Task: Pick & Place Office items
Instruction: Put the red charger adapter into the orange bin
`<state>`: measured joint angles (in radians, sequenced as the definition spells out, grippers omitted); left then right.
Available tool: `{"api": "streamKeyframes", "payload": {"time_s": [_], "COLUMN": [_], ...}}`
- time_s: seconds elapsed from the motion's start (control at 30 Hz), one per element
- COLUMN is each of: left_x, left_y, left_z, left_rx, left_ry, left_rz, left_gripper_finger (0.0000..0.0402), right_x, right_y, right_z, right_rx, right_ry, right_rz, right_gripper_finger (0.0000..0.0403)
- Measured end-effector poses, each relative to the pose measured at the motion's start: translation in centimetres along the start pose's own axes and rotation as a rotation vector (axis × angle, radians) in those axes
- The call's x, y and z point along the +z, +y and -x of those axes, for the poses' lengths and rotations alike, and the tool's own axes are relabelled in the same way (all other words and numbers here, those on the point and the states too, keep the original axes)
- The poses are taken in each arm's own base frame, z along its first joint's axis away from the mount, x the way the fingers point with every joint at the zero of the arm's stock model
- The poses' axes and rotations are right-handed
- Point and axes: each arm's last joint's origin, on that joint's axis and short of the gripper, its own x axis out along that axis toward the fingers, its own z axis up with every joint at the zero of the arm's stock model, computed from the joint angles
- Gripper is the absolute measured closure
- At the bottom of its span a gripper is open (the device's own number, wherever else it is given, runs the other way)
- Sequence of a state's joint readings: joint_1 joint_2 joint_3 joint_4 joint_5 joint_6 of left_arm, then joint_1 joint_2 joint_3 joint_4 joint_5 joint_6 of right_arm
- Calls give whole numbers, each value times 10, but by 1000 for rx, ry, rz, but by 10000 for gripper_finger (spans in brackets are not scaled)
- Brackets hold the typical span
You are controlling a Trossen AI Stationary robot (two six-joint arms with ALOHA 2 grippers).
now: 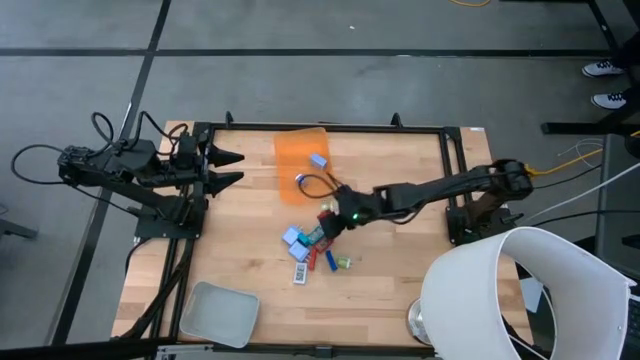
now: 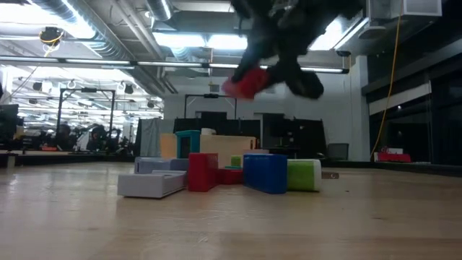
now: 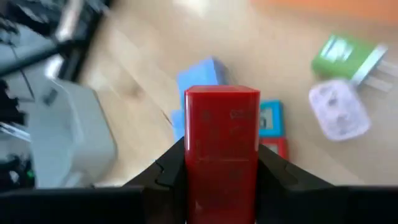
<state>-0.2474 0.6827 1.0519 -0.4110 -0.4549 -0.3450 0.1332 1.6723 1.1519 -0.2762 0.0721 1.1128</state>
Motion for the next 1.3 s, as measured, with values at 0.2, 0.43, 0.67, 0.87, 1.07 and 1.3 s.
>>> {"api": "streamKeyframes", "payload": {"time_s": [0.2, 0.43, 0.67, 0.87, 1.07, 1.3], "left_x": [0, 1, 1, 1, 1, 1], "left_y": [0, 0, 1, 1, 1, 1], "left_z": [-1, -2, -3, -3, -4, -4], "left_rx": [26, 50, 74, 83, 90, 88], "left_ry": [-8, -27, -35, -37, -38, -40], "left_rz": [6, 5, 12, 12, 11, 15], "left_gripper_finger": [164, 164, 164, 164, 164, 164], "right_x": [29, 74, 108, 122, 143, 184], "right_y": [14, -7, -47, -64, -54, -25], "right_z": [33, 28, -1, -14, -31, -52], "right_rx": [114, 102, 24, 31, -17, -189], "right_ry": [-261, -370, -308, -297, -262, -124], "right_rz": [56, 87, 92, 84, 126, 226], "right_gripper_finger": [286, 286, 286, 286, 286, 286]}}
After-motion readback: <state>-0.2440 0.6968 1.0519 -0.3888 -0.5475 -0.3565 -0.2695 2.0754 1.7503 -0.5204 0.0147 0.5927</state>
